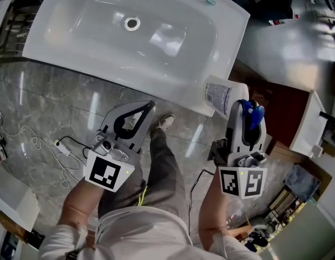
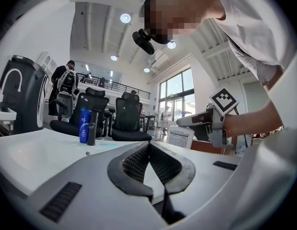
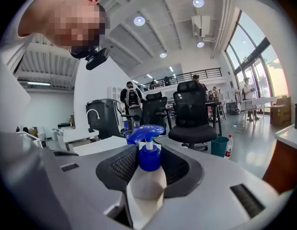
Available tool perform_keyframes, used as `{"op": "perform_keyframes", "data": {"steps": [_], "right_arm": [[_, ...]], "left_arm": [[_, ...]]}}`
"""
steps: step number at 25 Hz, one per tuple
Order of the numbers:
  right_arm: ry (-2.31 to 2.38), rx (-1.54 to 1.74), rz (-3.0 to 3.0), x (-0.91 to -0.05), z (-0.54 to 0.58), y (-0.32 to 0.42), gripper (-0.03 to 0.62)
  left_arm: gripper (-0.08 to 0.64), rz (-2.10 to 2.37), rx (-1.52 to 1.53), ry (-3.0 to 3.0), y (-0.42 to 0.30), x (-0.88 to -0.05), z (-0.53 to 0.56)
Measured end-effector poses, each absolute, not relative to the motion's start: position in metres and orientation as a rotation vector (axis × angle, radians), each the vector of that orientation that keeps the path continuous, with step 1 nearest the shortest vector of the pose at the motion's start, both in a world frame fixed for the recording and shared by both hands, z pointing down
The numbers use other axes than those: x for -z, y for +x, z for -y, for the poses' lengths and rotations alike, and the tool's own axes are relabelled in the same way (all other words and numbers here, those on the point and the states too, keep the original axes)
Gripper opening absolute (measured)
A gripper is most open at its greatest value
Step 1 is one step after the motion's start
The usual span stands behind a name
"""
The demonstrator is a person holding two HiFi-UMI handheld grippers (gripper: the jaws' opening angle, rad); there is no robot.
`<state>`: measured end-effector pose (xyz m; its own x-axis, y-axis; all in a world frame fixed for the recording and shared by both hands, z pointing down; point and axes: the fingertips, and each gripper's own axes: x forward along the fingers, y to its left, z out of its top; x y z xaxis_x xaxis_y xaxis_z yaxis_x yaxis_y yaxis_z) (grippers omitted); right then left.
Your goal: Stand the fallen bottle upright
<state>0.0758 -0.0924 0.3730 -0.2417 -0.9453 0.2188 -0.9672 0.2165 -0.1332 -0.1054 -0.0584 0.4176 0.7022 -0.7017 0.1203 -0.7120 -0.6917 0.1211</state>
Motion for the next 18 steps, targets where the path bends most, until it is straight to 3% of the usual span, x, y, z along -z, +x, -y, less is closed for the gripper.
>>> {"op": "perform_keyframes", "data": {"steps": [18], "right_arm": [[1.795,-0.268,2.29,-0.382,0.099,0.051,0.156]], "left_arm": [[0.015,1.156,-0.068,2.724,-0.117,-0.426,0.057]]}}
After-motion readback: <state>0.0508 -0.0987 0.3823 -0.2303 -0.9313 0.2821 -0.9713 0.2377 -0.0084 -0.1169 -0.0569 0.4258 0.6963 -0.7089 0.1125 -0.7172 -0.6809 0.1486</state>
